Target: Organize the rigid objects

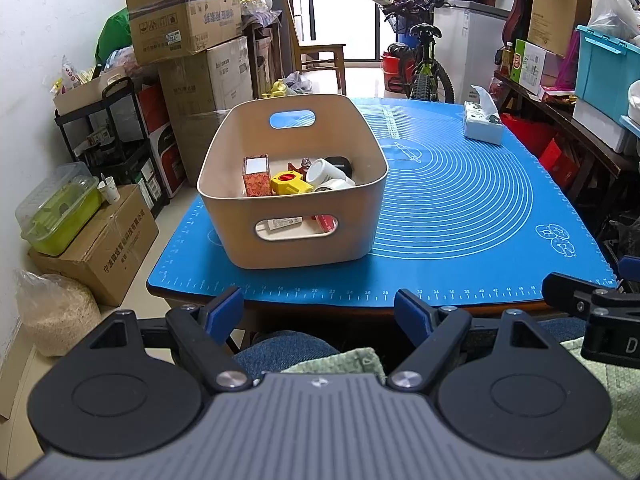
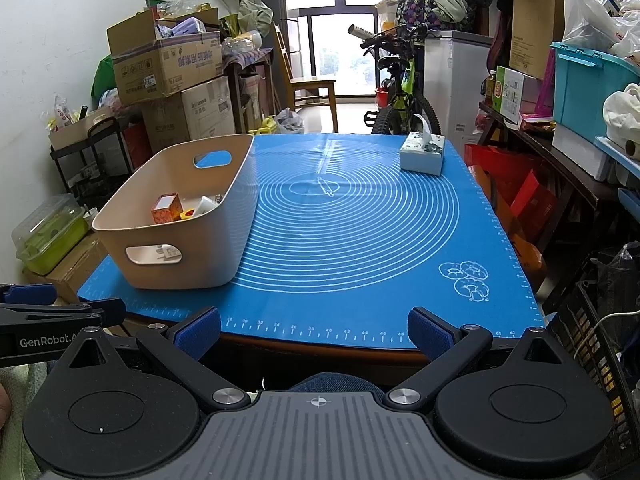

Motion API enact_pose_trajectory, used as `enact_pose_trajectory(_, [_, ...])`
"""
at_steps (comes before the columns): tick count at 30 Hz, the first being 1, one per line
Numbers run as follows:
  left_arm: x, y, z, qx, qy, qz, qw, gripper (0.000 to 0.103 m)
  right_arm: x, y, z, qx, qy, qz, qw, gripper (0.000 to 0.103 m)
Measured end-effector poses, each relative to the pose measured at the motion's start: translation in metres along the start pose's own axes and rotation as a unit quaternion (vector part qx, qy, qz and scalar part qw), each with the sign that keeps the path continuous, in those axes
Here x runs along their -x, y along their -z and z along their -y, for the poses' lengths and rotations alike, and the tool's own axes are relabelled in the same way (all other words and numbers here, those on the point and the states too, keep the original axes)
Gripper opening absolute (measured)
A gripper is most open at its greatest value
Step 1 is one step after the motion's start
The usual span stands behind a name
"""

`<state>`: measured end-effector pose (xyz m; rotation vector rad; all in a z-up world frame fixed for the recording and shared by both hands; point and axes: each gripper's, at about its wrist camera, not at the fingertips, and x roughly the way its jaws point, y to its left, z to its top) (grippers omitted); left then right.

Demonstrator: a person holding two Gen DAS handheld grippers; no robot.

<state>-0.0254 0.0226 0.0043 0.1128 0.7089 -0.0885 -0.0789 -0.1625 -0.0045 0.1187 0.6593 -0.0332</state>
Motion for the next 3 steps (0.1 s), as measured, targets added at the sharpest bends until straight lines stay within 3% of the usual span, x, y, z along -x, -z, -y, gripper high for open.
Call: enact_pose_trajectory(3, [0.0012, 0.0001, -0.0003, -0.002, 0.000, 0.004, 1.0000, 0.088, 0.0000, 0.0003, -0.0005, 0.000, 0.001, 0.000, 1.000, 0.099])
